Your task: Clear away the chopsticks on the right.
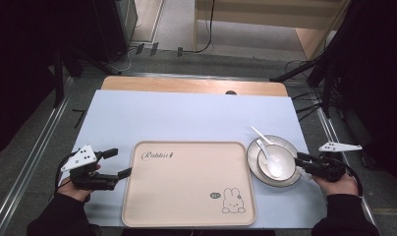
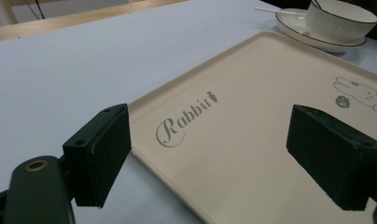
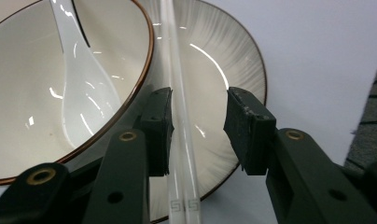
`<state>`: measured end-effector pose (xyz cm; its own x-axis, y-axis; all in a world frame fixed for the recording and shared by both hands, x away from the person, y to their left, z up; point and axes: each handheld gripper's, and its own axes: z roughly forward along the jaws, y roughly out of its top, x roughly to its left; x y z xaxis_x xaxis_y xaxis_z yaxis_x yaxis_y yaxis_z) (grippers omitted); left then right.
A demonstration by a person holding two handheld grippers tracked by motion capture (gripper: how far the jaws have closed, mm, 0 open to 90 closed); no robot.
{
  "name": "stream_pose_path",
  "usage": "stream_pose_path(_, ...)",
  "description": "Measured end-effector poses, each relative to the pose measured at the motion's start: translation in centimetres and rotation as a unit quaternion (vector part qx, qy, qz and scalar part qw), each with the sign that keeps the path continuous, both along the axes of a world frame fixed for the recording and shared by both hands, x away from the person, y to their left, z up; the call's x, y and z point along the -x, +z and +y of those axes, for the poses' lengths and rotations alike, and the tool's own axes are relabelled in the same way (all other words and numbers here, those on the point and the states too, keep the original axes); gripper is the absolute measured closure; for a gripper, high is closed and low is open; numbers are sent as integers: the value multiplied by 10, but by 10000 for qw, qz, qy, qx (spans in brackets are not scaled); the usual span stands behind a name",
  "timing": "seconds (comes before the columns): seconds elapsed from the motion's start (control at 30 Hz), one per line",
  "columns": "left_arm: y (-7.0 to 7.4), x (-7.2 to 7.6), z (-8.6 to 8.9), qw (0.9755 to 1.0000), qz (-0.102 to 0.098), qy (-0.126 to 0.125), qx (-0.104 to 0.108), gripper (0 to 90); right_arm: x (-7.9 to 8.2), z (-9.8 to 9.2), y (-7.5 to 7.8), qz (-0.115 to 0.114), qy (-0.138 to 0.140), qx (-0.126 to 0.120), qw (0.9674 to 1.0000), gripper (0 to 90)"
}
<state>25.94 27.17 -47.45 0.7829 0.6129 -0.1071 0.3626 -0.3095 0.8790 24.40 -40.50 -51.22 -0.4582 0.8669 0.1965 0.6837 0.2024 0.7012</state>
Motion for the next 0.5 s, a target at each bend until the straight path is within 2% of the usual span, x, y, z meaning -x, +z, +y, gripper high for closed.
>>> stream_pose_path(0.13, 0, 0, 0, 10000, -9, -5, -12, 145, -3, 1, 0, -3, -15, -5, 10000, 710)
stream_pose_path(0.27, 0, 0, 0, 10000, -9, -10, -10, 145, -7, -1, -4, 100, -17, -49, 9999, 752)
stream_pose_path(0.43, 0, 0, 0, 10000, -1, -11, -3, 145, -15, 1, -10, 258, 167, 75, 9995, 805)
stream_pose_path(0.5, 0, 0, 0, 10000, 7, -16, -8, 145, -18, 2, -10, 279, 180, 36, 9994, 826)
